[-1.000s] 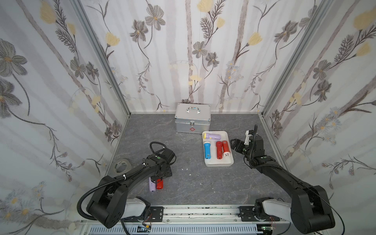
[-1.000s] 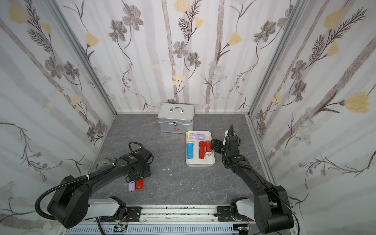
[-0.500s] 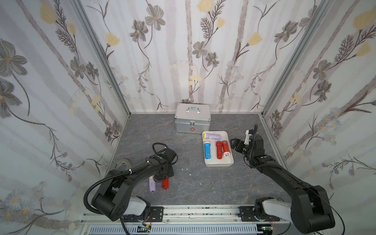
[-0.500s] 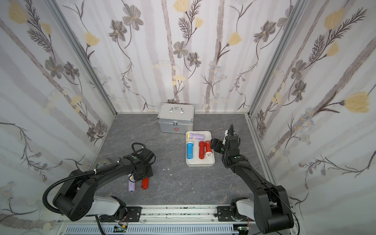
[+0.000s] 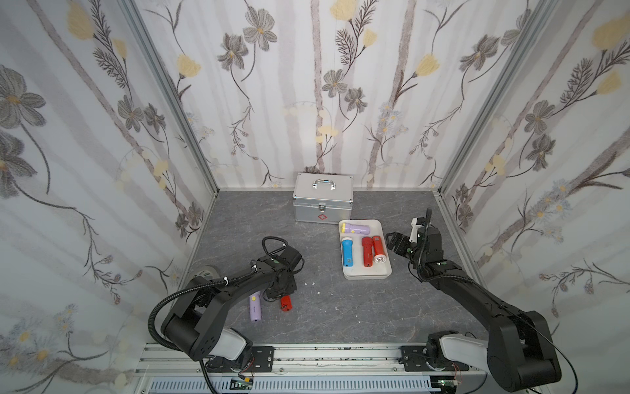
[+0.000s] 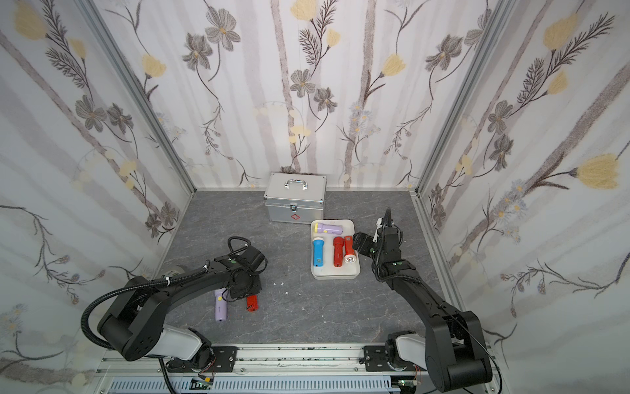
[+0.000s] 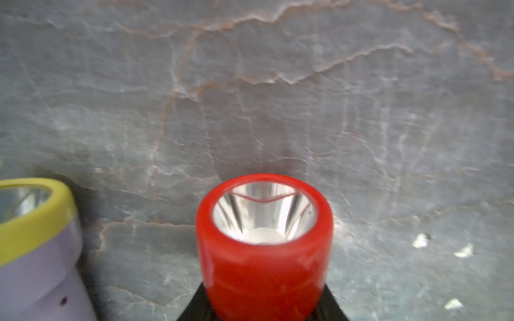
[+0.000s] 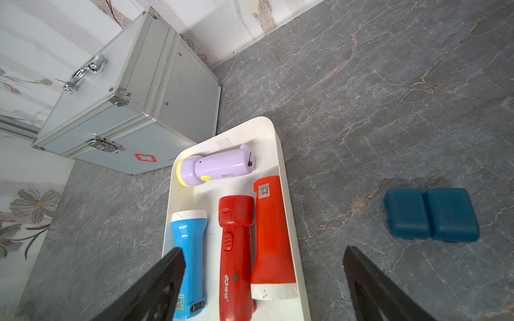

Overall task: Put the flashlights into the storage boxes
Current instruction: Pick up the flashlight from the center of the board, then place the flashlight at the storage box.

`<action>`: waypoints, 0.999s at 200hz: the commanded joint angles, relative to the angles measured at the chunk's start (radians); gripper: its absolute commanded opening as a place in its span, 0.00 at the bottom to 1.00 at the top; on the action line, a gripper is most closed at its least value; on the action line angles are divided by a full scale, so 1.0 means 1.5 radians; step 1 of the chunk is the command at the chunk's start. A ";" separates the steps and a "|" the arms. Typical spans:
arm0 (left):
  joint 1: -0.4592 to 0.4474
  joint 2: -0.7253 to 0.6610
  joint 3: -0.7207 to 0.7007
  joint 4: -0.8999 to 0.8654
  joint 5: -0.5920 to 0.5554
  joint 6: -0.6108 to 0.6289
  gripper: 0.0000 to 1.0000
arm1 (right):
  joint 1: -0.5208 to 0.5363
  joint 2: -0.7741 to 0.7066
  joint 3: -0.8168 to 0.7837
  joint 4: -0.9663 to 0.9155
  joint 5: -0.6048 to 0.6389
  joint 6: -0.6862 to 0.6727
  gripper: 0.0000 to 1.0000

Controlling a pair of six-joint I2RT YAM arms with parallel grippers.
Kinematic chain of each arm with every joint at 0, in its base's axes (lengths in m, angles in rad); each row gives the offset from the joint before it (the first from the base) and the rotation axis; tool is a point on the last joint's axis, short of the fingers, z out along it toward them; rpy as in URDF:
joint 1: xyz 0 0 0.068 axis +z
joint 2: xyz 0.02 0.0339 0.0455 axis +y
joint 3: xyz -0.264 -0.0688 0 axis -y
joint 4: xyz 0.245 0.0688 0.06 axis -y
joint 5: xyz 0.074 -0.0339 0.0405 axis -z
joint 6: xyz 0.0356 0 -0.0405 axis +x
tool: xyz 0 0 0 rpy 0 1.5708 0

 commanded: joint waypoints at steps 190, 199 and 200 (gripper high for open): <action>-0.169 0.533 0.870 -0.186 -0.038 0.112 0.35 | -0.045 -0.079 -0.050 -0.009 0.010 -0.019 0.92; -0.174 0.571 0.922 -0.205 -0.038 0.113 0.36 | -0.053 -0.087 -0.054 -0.010 0.004 -0.020 0.92; -0.174 0.575 0.930 -0.207 -0.037 0.113 0.36 | -0.053 -0.087 -0.055 -0.010 0.004 -0.020 0.92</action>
